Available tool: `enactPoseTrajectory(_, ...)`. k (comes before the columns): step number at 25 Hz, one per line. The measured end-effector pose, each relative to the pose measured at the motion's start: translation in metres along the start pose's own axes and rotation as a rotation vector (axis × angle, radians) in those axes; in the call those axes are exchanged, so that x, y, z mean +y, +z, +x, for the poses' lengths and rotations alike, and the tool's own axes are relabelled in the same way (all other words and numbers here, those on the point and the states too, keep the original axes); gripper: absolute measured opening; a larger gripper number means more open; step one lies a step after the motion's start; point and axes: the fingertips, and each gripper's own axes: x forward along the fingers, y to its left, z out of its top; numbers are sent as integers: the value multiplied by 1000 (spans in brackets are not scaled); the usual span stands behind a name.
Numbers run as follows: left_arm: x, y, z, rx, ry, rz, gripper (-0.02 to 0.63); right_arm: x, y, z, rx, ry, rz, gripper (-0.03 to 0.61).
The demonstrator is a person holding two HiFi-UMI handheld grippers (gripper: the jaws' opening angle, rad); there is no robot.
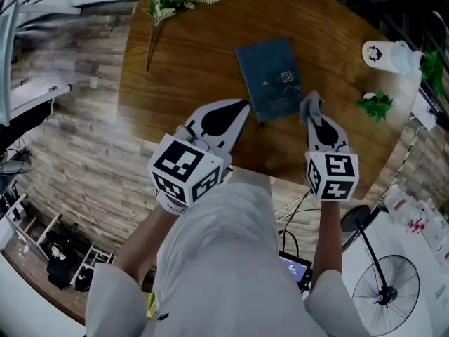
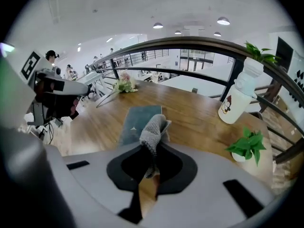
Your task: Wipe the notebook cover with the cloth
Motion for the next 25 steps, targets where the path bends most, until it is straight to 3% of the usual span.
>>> enactPoseTrajectory(17, -23, 48, -78, -178, 60, -54, 18, 53, 84, -81, -227, 96, -6, 32)
enactPoseTrajectory(25, -29, 73, -118, -287, 89, -70, 18, 58, 112, -137, -435, 82, 10, 32)
